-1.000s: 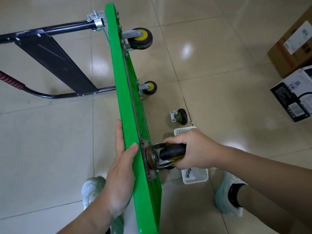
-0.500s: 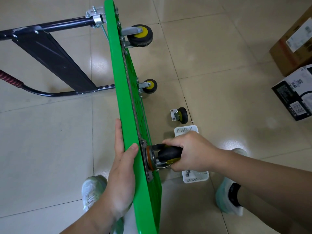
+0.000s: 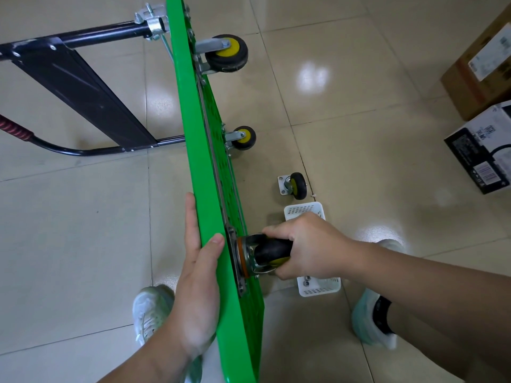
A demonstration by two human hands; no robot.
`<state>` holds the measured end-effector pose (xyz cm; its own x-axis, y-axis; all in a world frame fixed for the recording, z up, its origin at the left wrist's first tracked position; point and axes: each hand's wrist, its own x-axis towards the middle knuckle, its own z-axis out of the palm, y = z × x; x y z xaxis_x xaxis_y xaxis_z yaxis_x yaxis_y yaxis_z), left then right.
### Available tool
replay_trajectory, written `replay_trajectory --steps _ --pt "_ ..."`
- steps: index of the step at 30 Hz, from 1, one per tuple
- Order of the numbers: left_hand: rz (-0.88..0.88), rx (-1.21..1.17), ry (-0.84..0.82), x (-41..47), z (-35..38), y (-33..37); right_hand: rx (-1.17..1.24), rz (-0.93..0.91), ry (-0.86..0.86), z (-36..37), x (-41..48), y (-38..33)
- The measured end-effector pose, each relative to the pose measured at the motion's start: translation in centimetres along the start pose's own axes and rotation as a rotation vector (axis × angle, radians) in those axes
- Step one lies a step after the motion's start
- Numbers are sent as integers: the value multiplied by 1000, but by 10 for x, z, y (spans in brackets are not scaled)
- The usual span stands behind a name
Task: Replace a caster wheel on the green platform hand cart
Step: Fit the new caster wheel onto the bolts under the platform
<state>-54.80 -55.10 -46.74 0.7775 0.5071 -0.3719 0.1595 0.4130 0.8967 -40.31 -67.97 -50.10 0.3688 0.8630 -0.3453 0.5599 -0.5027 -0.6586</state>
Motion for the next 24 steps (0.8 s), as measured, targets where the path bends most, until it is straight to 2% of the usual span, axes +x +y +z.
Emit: replay_trajectory --steps 13,24 --pt "11 -48 -39 0 -3 -4 52 -13 -2 3 0 6" --pt "-63 -13 -54 0 -14 -19 47 1 13 2 -2 7"
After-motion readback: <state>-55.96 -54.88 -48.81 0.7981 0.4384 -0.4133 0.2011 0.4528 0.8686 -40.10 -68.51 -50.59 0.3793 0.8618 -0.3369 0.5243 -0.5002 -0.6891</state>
